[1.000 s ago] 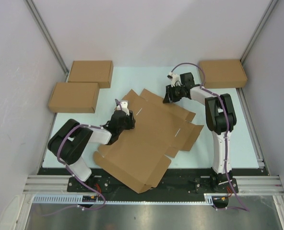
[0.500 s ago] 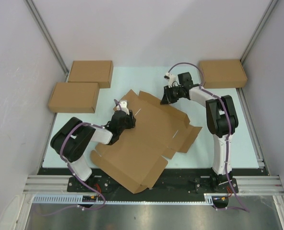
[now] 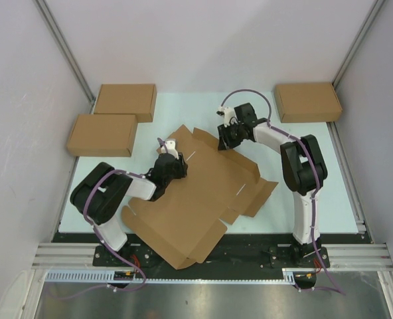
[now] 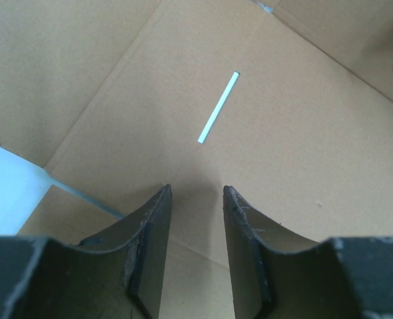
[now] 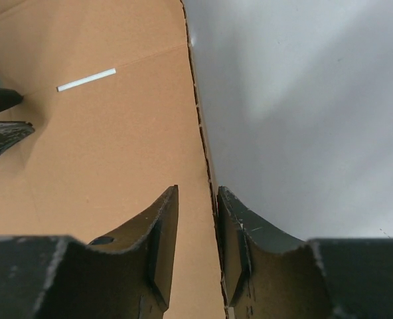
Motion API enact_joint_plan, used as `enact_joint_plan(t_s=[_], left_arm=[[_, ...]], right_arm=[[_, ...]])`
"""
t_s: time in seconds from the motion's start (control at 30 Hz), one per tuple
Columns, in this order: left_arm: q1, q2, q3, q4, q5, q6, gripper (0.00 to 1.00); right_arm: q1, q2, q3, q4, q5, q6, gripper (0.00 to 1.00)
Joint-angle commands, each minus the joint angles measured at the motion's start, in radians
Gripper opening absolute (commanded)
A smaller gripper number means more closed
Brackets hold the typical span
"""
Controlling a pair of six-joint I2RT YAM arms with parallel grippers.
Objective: Fold the paper box
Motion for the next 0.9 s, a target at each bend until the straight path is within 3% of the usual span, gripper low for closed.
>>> enact_joint_plan(t_s=[0.0, 0.27, 0.47, 0.57, 0.7, 0.73, 0.87], left_arm=[[-0.008, 0.002, -0.008, -0.013, -0.013, -0.02, 0.42], [-0.013, -0.001, -0.011, -0.01, -0.017, -0.022, 0.41], [-0.014, -0.014, -0.014, -0.007, -0.017, -0.019, 0.41], [-0.013, -0.031, -0.005, -0.026, -0.019, -0.008, 0.43], [-0.014, -0.122, 0.029, -0.08, -0.054, 0.044, 0.6], [-0.011, -0.139, 0.04, -0.102, -0.063, 0.081, 0.69], [-0.01, -0.196, 0.126, -0.162, -0.091, 0.205, 0.78]], right_arm=[[0.021, -0.048, -0.004, -0.003, 0.088, -0.019, 0.35], [0.027, -0.02, 0.0, -0.005, 0.094, -0.017, 0.24], [0.03, -0.003, 0.006, -0.003, 0.111, -0.014, 0.24], [0.036, -0.008, 0.006, -0.005, 0.14, -0.017, 0.13], [0.041, -0.046, 0.006, -0.012, 0.191, -0.036, 0.04], [0.041, -0.067, 0.006, -0.015, 0.2, -0.04, 0.02], [0.049, -0.124, 0.006, -0.04, 0.234, -0.069, 0.0]])
